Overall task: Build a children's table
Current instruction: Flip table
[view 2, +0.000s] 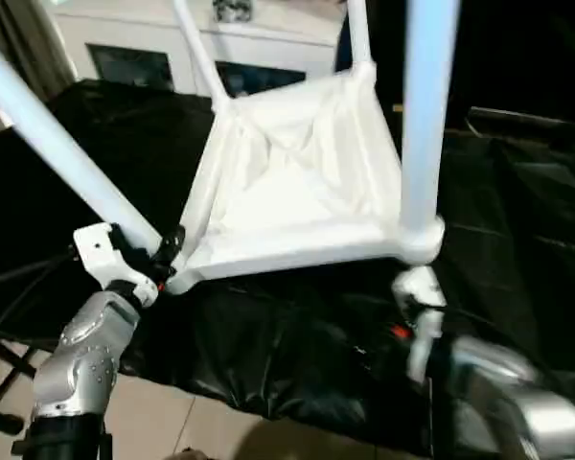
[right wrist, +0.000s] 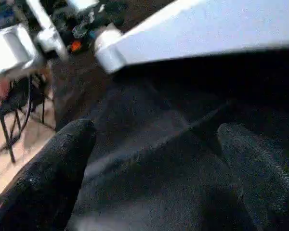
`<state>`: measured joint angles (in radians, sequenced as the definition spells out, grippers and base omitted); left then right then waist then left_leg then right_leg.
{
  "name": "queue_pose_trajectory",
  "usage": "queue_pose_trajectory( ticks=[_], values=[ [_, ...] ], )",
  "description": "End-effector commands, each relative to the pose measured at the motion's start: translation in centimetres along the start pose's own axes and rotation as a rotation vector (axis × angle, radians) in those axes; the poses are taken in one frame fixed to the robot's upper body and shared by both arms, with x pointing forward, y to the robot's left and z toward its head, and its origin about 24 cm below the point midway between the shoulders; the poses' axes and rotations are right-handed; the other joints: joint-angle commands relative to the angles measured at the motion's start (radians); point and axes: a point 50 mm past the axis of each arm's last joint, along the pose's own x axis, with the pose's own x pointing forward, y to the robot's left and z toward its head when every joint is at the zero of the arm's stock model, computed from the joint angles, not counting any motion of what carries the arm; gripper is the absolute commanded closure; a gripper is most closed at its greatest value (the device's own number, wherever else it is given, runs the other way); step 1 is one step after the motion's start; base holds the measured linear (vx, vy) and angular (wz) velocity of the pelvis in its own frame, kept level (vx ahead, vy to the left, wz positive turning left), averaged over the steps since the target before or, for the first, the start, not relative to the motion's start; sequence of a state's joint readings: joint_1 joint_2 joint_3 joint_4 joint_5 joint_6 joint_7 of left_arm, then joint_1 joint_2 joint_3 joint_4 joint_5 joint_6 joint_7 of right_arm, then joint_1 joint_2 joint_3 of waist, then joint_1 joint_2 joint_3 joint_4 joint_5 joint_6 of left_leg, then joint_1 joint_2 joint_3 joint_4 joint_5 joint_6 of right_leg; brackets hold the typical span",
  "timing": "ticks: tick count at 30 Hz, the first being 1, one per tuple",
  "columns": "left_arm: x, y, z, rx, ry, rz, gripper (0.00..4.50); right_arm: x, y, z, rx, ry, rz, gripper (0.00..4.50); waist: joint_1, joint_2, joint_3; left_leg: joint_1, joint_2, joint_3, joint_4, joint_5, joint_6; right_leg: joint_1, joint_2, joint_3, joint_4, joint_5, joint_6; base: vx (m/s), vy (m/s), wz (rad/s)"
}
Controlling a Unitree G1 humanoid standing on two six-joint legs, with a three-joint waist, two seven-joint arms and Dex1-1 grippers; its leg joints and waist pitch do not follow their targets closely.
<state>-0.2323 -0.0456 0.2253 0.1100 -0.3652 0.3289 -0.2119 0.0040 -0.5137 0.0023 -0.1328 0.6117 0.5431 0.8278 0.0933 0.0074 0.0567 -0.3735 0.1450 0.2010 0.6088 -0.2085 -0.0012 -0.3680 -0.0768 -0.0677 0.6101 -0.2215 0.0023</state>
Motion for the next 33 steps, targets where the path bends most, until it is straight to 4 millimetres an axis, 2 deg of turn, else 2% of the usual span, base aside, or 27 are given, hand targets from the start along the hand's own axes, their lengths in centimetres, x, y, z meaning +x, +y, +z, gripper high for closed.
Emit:
queue_pose_trajectory(
  ticks=[1, 3, 4, 5, 6, 7, 9, 10, 12, 14, 17, 22, 28, 33],
  values=[
    [0.2, -1.8, -0.3, -0.084, 0.017, -0.09, 2.28, 0.8, -0.2, 0.5, 0.011, -0.035, -0.017, 0.0, 0.0, -0.022, -0.058, 0.011, 0.099, -0.053, -0.073, -0.091, 0.075, 0.026, -0.097, 0.059, -0.076, -0.141, -0.212, 0.0, 0.0, 0.0],
    [0.2, -2.0, -0.3, -0.085, 0.02, -0.102, 2.28, 1.2, -0.2, 0.6, 0.023, -0.05, -0.018, 0.0, 0.001, -0.024, -0.063, 0.012, 0.103, -0.052, -0.069, -0.034, 0.097, 0.025, -0.093, 0.058, -0.061, -0.03, -0.233, 0.0, 0.0, 0.0],
    [0.1, -2.2, -0.3, -0.084, 0.023, -0.112, 2.28, 1.5, -0.3, 0.6, 0.025, -0.057, -0.024, 0.0, 0.002, -0.024, -0.064, 0.012, 0.102, -0.051, -0.068, -0.024, 0.102, 0.025, -0.094, 0.058, -0.059, -0.009, -0.238, 0.0, 0.0, 0.0],
    [0.0, -2.4, -0.3, -0.082, 0.028, -0.125, 2.28, 1.9, -0.3, 0.6, 0.027, -0.064, -0.032, 0.0, 0.004, -0.029, -0.066, 0.01, 0.102, -0.05, -0.064, 0.0, 0.114, 0.026, -0.095, 0.058, -0.053, 0.032, -0.247, 0.0, 0.0, 0.0],
    [0.0, -2.4, -0.3, -0.082, 0.028, -0.125, 2.28, 1.9, -0.3, 0.6, 0.027, -0.064, -0.032, 0.0, 0.006, -0.027, -0.066, 0.008, 0.1, -0.048, -0.062, 0.009, 0.122, 0.026, -0.095, 0.058, -0.051, 0.045, -0.252, 0.0, 0.0, 0.0],
    [-0.1, -2.7, -0.3, -0.078, 0.031, -0.133, 2.28, 2.4, -0.2, 0.7, 0.042, -0.092, -0.027, 0.0, 0.008, -0.033, -0.065, 0.007, 0.099, -0.046, -0.06, 0.009, 0.128, 0.027, -0.095, 0.058, -0.052, 0.044, -0.25, 0.0, 0.0, 0.0],
    [-0.2, -2.8, -0.3, -0.074, 0.033, -0.139, 2.28, 2.7, -0.1, 0.9, 0.056, -0.118, -0.024, 0.0, 0.007, -0.03, -0.063, 0.003, 0.099, -0.047, -0.063, -0.016, 0.123, 0.026, -0.098, 0.058, -0.055, 0.006, -0.251, 0.0, 0.0, 0.0],
    [-0.3, -3.1, -0.2, -0.074, 0.03, -0.145, 2.28, 3.4, -0.1, 1.0, 0.087, -0.161, -0.048, 0.0, 0.01, -0.029, -0.062, 0.009, 0.102, -0.046, -0.064, -0.037, 0.112, 0.023, -0.098, 0.06, -0.059, -0.025, -0.245, 0.0, 0.0, 0.0],
    [-0.4, -3.3, -0.1, -0.073, 0.027, -0.148, 2.28, 3.8, -0.4, 1.0, 0.112, -0.174, -0.09, 0.0, 0.006, -0.029, -0.06, 0.008, 0.102, -0.047, -0.07, -0.054, 0.092, 0.022, -0.096, 0.059, -0.061, -0.059, -0.241, 0.0, 0.0, 0.0],
    [-0.6, -3.6, 0.0, -0.071, 0.022, -0.153, 2.28, 4.3, -0.8, 0.9, 0.147, -0.19, -0.139, 0.0, 0.009, -0.027, -0.06, 0.013, 0.102, -0.046, -0.07, -0.07, 0.07, 0.02, -0.095, 0.06, -0.063, -0.076, -0.233, 0.0, 0.0, 0.0],
    [-0.8, -3.9, 0.1, -0.057, 0.022, -0.156, 2.28, 4.8, -0.4, 1.5, 0.212, -0.276, -0.121, 0.0, 0.008, -0.028, -0.059, 0.009, 0.102, -0.048, -0.076, -0.09, 0.05, 0.022, -0.096, 0.061, -0.064, -0.086, -0.214, 0.0, 0.0, 0.0],
    [-0.8, -3.8, 0.1, -0.026, 0.025, -0.14, 2.28, 5.2, 0.0, 2.4, 0.279, -0.37, -0.08, 0.0, 0.001, -0.031, -0.059, 0.007, 0.099, -0.047, -0.076, -0.089, 0.046, 0.024, -0.096, 0.062, -0.066, -0.086, -0.206, 0.0, 0.0, 0.0],
    [-0.8, -4.0, 0.1, 0.005, 0.027, -0.151, 2.28, 5.8, -0.3, 2.6, 0.357, -0.428, -0.115, 0.0, -0.007, -0.028, -0.061, 0.006, 0.098, -0.046, -0.075, -0.072, 0.047, 0.023, -0.093, 0.06, -0.063, -0.07, -0.209, 0.0, 0.0, 0.0],
    [-1.0, -4.5, 0.2, 0.042, 0.017, -0.184, 2.28, 6.7, -1.5, 2.8, 0.496, -0.493, -0.203, 0.0, -0.014, -0.027, -0.06, 0.006, 0.098, -0.047, -0.079, -0.085, 0.031, 0.021, -0.095, 0.061, -0.064, -0.092, -0.209, 0.0, 0.0, 0.0]
  ],
)
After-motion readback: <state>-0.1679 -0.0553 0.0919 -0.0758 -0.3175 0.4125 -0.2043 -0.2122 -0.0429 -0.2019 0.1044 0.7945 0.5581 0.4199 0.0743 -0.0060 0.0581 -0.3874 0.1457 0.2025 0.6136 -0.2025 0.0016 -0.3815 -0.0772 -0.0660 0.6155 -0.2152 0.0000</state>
